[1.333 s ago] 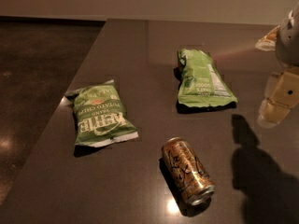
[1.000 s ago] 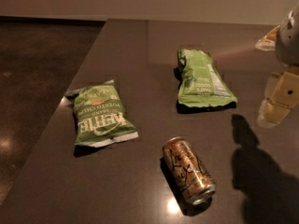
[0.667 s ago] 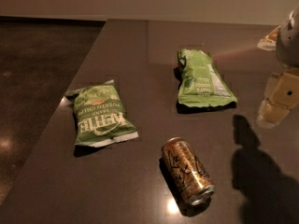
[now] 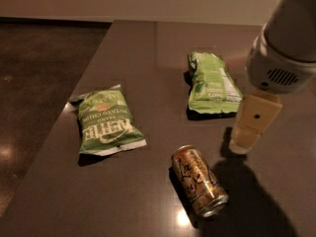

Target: Place orange can upright

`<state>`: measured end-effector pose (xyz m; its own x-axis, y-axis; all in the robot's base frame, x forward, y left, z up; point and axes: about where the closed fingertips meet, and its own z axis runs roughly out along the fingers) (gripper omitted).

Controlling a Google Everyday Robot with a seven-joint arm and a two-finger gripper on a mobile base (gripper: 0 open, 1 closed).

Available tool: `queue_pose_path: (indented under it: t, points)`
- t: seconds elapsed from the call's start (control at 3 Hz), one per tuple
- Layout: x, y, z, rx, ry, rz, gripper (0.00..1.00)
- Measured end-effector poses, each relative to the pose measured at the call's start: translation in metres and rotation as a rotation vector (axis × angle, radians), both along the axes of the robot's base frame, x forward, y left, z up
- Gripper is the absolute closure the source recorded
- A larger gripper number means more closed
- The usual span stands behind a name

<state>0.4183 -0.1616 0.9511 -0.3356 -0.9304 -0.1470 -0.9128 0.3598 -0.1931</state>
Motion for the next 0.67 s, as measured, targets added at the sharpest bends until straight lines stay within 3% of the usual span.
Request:
queue_pose_path:
  t: [0.33,0.67]
  points:
    - [-0.012,0.026,-0.008,0.054,0.063,-0.115,0.00]
    - [-0.024,0.050,-0.014,0.124,0.093,-0.223,0.00]
